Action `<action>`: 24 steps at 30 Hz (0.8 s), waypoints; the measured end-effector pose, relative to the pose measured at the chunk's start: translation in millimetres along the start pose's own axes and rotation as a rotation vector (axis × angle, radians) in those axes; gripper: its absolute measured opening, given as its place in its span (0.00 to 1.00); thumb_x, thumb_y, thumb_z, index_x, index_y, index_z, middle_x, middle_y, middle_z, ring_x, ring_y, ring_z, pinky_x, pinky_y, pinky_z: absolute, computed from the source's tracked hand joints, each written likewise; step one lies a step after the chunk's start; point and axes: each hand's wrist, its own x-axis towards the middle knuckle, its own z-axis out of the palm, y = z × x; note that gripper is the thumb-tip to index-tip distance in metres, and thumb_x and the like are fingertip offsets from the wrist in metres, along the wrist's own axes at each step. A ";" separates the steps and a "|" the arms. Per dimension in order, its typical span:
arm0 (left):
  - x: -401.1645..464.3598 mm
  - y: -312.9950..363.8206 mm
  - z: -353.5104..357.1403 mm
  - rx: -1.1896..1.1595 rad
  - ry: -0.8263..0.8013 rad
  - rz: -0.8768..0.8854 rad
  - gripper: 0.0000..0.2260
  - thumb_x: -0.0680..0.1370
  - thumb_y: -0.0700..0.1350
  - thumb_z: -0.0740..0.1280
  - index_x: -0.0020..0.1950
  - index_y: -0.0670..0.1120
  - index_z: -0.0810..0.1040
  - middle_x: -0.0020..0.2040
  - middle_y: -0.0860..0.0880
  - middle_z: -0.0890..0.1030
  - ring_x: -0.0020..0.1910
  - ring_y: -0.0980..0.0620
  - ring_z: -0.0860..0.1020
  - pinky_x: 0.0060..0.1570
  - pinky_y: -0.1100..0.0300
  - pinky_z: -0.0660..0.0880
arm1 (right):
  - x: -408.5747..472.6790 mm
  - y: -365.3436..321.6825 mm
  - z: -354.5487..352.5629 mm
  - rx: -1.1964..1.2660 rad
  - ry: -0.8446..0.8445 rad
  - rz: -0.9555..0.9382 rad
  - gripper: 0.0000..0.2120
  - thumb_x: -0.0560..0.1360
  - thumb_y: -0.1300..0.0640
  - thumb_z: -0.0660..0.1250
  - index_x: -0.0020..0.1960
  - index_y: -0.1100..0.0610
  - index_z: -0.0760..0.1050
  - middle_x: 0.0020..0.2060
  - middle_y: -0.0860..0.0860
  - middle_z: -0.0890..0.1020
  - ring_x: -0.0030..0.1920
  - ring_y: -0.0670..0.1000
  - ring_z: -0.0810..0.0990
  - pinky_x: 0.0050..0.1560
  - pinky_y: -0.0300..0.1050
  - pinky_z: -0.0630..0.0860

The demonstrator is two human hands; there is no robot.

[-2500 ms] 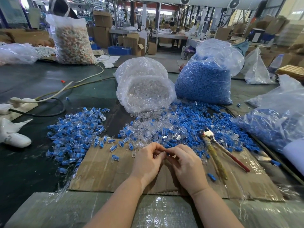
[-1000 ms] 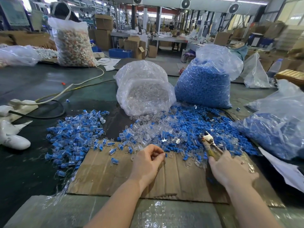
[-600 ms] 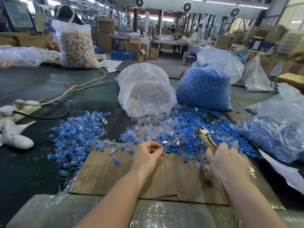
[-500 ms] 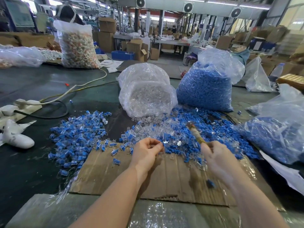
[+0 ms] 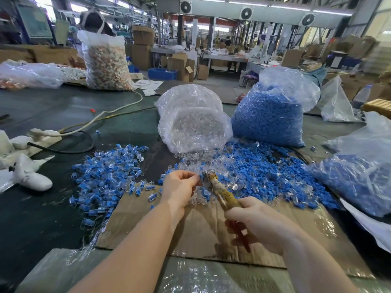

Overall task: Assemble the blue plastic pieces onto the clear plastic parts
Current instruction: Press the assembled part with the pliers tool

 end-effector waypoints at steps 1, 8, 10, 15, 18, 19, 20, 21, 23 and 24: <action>-0.3 0.3 -0.3 0.010 0.013 0.006 0.05 0.75 0.37 0.68 0.39 0.45 0.79 0.32 0.50 0.79 0.26 0.58 0.70 0.23 0.69 0.67 | 0.1 0.0 0.6 -0.011 -0.010 0.009 0.04 0.73 0.65 0.63 0.47 0.60 0.70 0.35 0.55 0.75 0.36 0.53 0.76 0.40 0.51 0.77; -3.1 4.7 1.0 0.045 0.044 0.032 0.03 0.76 0.38 0.67 0.42 0.43 0.79 0.34 0.48 0.80 0.29 0.56 0.72 0.29 0.65 0.70 | 1.5 -0.6 3.5 -0.080 -0.030 0.002 0.05 0.72 0.66 0.60 0.45 0.58 0.68 0.40 0.56 0.73 0.41 0.54 0.74 0.40 0.50 0.75; -3.7 5.9 1.2 0.048 0.051 0.030 0.03 0.76 0.38 0.67 0.42 0.43 0.79 0.34 0.48 0.80 0.29 0.56 0.72 0.29 0.65 0.70 | 1.4 -1.4 3.8 -0.096 -0.036 -0.008 0.05 0.73 0.67 0.60 0.44 0.58 0.67 0.40 0.56 0.72 0.42 0.54 0.73 0.40 0.49 0.74; -5.3 7.9 0.9 0.061 0.055 0.023 0.03 0.76 0.39 0.67 0.42 0.44 0.79 0.36 0.48 0.80 0.31 0.55 0.73 0.33 0.62 0.71 | -1.1 -3.5 2.3 -0.109 -0.061 -0.023 0.06 0.72 0.68 0.59 0.44 0.58 0.67 0.41 0.56 0.71 0.42 0.53 0.73 0.40 0.48 0.74; -6.7 8.1 2.3 0.106 0.083 0.063 0.05 0.75 0.39 0.68 0.39 0.46 0.78 0.35 0.49 0.80 0.32 0.56 0.74 0.34 0.61 0.69 | -2.4 -4.9 1.3 -0.112 -0.078 -0.036 0.07 0.72 0.69 0.58 0.42 0.58 0.65 0.41 0.56 0.70 0.42 0.53 0.72 0.40 0.48 0.72; -7.1 8.2 2.7 0.113 0.090 0.067 0.06 0.75 0.39 0.68 0.39 0.47 0.78 0.35 0.50 0.80 0.32 0.56 0.74 0.34 0.61 0.69 | -2.6 -5.2 1.0 -0.118 -0.081 -0.041 0.07 0.72 0.69 0.58 0.42 0.58 0.65 0.41 0.56 0.70 0.41 0.53 0.72 0.40 0.48 0.72; -7.4 8.4 3.0 0.108 0.092 0.061 0.05 0.75 0.39 0.68 0.39 0.47 0.78 0.35 0.50 0.80 0.32 0.57 0.74 0.33 0.61 0.68 | -2.7 -5.3 0.6 -0.124 -0.085 -0.044 0.07 0.72 0.69 0.58 0.42 0.58 0.65 0.41 0.56 0.70 0.42 0.53 0.72 0.40 0.48 0.72; -7.7 8.8 3.0 0.092 0.089 0.047 0.05 0.75 0.39 0.68 0.40 0.46 0.78 0.35 0.50 0.80 0.32 0.57 0.73 0.33 0.61 0.68 | -2.8 -5.4 0.0 -0.127 -0.089 -0.045 0.07 0.72 0.69 0.58 0.42 0.58 0.65 0.41 0.56 0.70 0.42 0.54 0.71 0.41 0.48 0.72; -8.3 10.2 2.8 0.057 0.078 0.017 0.04 0.75 0.39 0.67 0.40 0.45 0.78 0.35 0.49 0.79 0.32 0.57 0.72 0.33 0.61 0.67 | -2.9 -4.7 -1.1 -0.128 -0.105 -0.046 0.07 0.72 0.68 0.59 0.42 0.58 0.64 0.41 0.56 0.69 0.43 0.54 0.70 0.43 0.49 0.70; -8.5 10.7 3.0 0.059 0.071 0.012 0.04 0.75 0.39 0.67 0.41 0.44 0.78 0.35 0.49 0.79 0.32 0.57 0.72 0.33 0.61 0.67 | -2.7 -4.3 -1.5 -0.131 -0.112 -0.049 0.07 0.71 0.69 0.59 0.41 0.57 0.64 0.40 0.55 0.69 0.43 0.54 0.69 0.43 0.49 0.69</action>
